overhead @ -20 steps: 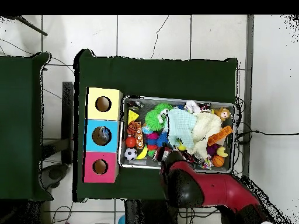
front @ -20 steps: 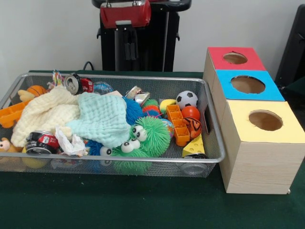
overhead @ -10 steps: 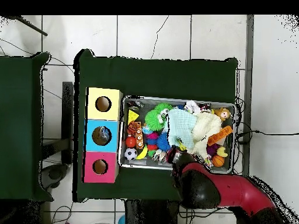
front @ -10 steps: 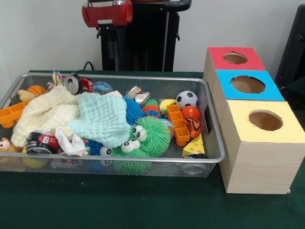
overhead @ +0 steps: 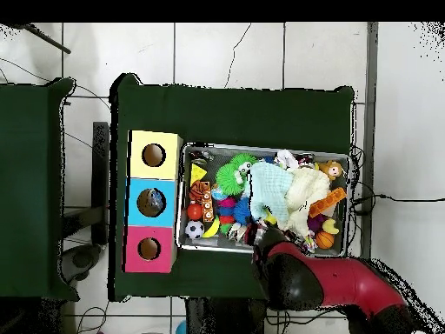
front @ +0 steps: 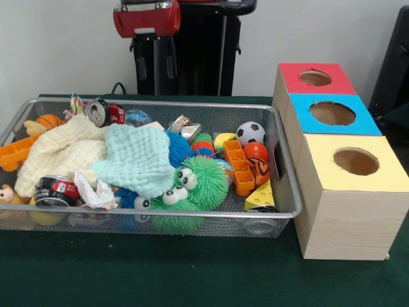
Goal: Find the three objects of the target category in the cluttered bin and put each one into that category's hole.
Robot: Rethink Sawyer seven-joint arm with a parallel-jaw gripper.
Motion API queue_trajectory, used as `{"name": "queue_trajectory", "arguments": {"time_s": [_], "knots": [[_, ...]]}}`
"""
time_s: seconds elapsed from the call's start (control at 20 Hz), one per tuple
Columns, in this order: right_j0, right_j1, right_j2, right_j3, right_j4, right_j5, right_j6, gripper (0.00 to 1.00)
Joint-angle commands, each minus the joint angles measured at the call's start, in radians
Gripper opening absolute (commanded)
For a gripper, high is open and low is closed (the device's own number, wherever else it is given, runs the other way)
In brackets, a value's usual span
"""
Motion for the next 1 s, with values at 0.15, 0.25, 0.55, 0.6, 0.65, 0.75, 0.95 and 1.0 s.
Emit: {"name": "queue_trajectory", "arguments": {"time_s": [0.15,0.25,0.55,0.6,0.65,0.75,0.95,1.0], "knots": [[0.035,0.026,0.043,-0.09,-0.076,0.104,-0.102,1.0],[0.042,0.032,0.032,-0.095,-0.086,0.097,-0.096,1.0],[0.055,0.069,0.011,-0.12,-0.121,0.075,-0.084,1.0],[0.055,0.076,0.008,-0.126,-0.125,0.073,-0.084,1.0],[0.055,0.084,0.006,-0.131,-0.13,0.07,-0.083,1.0],[0.049,0.106,0.004,-0.144,-0.144,0.061,-0.087,1.0],[0.029,0.136,0.014,-0.166,-0.164,0.063,-0.104,1.0],[0.026,0.143,0.014,-0.173,-0.171,0.064,-0.106,1.0]]}}
